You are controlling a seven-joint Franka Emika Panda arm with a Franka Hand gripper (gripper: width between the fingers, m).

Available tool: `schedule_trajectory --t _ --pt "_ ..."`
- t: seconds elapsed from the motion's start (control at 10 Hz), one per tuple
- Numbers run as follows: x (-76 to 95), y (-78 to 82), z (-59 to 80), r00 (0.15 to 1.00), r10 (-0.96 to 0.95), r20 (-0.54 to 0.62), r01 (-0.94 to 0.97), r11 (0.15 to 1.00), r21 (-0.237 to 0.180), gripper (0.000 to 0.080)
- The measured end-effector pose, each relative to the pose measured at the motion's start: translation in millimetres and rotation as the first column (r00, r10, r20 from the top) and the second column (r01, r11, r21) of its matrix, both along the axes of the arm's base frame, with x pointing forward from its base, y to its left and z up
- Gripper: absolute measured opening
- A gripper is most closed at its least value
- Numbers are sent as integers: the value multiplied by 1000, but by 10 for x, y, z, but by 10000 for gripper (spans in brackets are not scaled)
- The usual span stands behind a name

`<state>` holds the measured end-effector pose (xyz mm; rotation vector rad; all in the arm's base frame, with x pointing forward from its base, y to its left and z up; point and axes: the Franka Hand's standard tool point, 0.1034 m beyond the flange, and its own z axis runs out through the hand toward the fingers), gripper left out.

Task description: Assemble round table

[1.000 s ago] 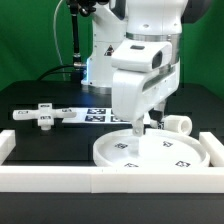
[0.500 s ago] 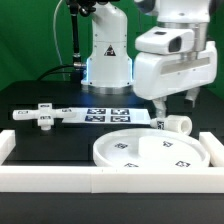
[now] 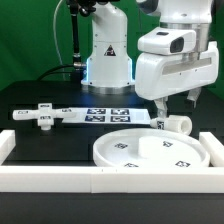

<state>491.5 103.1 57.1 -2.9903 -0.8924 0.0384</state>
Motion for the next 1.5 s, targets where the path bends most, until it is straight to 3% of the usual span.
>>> schedule_trajectory --t 0.2,0.6,1.1,1.2,1.3,1.5 --pt "-30 -17 -14 966 -260 -10 260 966 -17 649" --pt "-32 7 -14 874 -485 -20 485 874 -12 649" --pt "-37 -2 -19 963 -267 -33 267 964 -2 649" --pt "-105 1 -14 952 -279 -123 275 960 -50 649" --pt "-46 21 -8 948 -276 -156 269 961 -66 649" --pt "-125 24 -13 916 -274 -293 244 960 -137 649"
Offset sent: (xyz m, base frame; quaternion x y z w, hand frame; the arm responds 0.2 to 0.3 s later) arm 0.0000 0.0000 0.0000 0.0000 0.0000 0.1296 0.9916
